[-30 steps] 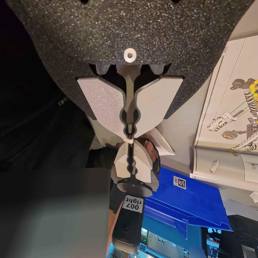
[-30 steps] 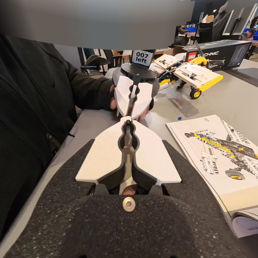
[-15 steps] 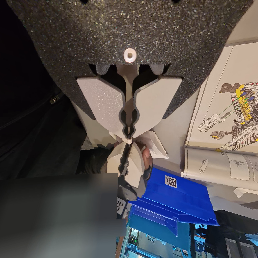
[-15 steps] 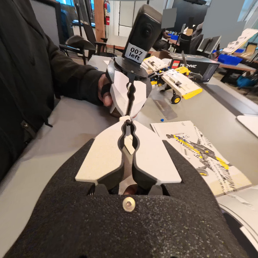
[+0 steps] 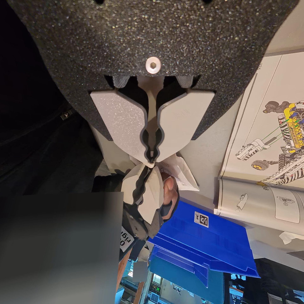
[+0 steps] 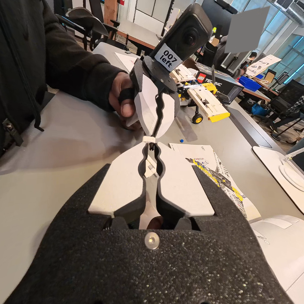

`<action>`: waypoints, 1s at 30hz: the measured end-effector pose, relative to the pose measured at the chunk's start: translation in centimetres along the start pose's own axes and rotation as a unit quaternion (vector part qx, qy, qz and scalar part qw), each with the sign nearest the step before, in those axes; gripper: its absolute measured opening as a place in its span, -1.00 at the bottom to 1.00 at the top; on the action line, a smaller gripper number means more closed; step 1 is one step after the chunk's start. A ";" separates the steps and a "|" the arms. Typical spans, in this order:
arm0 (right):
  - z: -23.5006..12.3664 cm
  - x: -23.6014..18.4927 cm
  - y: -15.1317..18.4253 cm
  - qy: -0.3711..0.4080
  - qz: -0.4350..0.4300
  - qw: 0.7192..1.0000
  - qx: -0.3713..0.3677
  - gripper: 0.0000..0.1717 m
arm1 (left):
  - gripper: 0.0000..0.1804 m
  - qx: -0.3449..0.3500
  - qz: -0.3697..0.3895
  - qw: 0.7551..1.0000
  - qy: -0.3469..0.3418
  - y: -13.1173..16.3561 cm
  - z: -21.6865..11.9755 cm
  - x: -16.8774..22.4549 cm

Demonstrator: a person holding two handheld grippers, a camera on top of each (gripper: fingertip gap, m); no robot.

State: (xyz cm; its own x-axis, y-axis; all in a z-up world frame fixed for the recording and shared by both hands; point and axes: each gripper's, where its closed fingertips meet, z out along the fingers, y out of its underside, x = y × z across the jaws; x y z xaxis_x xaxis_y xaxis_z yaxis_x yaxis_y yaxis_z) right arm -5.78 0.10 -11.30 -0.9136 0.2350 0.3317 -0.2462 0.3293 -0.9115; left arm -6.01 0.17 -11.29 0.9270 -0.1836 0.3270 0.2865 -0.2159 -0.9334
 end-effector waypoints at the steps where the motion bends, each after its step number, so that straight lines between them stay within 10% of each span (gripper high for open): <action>1: 0.0 0.0 0.1 -0.002 0.001 1.000 -0.001 -0.92 | -0.96 -0.001 0.002 1.000 -0.003 0.0 0.0 0.0; 30: 1.3 1.2 0.5 -0.001 0.174 0.985 -0.014 -0.91 | -0.95 0.060 -0.041 0.997 -0.027 -1.6 -0.3 -1.2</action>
State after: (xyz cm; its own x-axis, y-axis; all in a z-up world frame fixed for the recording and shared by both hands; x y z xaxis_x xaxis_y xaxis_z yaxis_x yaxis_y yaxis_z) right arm -7.40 -0.60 -11.67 -0.9418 0.3363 -0.0001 0.0907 0.2536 -0.9630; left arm -7.65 0.40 -10.19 0.9099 -0.1183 0.3976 0.3858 -0.1105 -0.9159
